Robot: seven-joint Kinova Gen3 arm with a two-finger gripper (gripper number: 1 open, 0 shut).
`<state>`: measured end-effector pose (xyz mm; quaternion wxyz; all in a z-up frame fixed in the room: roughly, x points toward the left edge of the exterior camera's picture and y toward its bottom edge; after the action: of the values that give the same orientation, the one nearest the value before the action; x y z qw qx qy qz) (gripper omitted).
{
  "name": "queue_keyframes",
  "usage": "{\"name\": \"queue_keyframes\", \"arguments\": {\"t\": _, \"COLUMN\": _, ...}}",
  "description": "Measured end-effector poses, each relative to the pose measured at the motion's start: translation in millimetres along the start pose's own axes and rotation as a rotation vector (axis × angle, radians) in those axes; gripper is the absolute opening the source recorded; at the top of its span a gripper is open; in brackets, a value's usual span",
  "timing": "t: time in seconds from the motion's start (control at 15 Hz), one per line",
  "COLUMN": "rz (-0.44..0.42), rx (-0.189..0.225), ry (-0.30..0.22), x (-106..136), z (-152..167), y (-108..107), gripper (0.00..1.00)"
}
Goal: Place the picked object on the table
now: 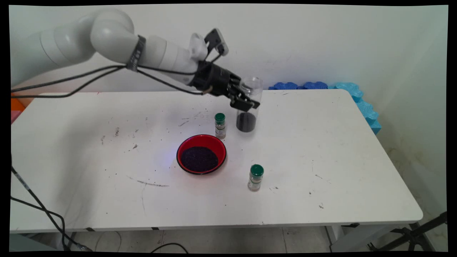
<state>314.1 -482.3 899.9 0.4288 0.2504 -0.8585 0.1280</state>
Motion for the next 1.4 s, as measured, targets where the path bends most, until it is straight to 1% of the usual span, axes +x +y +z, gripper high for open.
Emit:
{"name": "queue_keyframes", "arguments": {"t": 0.73, "rz": -0.089, "rx": -0.009, "ry": -0.017, "x": -36.0, "z": 45.6, "y": 4.0, "gripper": 0.0}}
{"name": "queue_keyframes", "arguments": {"t": 1.33, "rz": -0.123, "rx": -0.006, "ry": -0.025, "x": -50.9, "z": 66.4, "y": 2.5, "gripper": 0.0}}
{"name": "queue_keyframes", "arguments": {"t": 1.4, "rz": -0.121, "rx": -0.004, "ry": -0.024, "x": -52.0, "z": 67.8, "y": 2.4, "gripper": 1.0}}
